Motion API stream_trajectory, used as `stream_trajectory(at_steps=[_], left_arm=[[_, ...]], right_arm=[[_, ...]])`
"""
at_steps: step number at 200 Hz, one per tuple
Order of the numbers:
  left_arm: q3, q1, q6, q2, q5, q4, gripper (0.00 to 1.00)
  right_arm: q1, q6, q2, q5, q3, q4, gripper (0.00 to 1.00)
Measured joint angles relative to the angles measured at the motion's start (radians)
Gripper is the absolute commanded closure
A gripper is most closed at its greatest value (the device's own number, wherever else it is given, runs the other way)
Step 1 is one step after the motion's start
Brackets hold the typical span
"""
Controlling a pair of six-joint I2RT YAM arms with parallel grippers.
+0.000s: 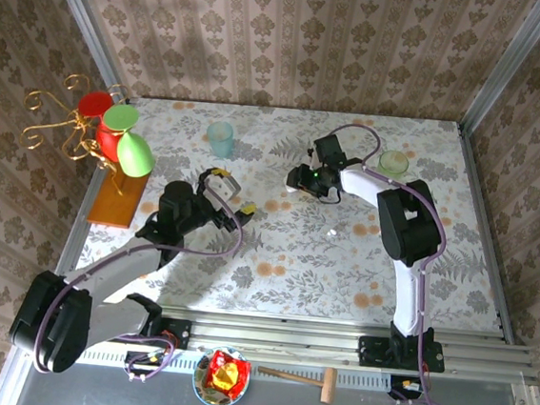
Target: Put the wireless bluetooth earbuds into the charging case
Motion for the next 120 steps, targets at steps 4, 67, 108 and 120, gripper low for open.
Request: stream_trajectory(at_steps=[4,67,108,120], left_arm=[[0.000,-0.001,-0.003,-0.006,-0.009,-0.013,0.00],[0.079,-0.060,-0.211,-0.100,-0.296,-0.365,0.00],[0.103,-0.071,-0.494,-0.149,-0.502,-0.685,0.00],[0.123,-0.071,-0.575,-0.150,-0.557,-0.793,0.00]], right_arm=[[0.000,0.003,-0.001,0.008,-0.001,0.002,0.33],[0.013,-0.248,-0.254,0.029,-0.233,0.116,0.10],[0.111,-0.457,-0.345,-0.036,-0.278,0.200,0.05],[0.136,-0.487,-0.340,-0.054,-0.279,0.200,0.04]])
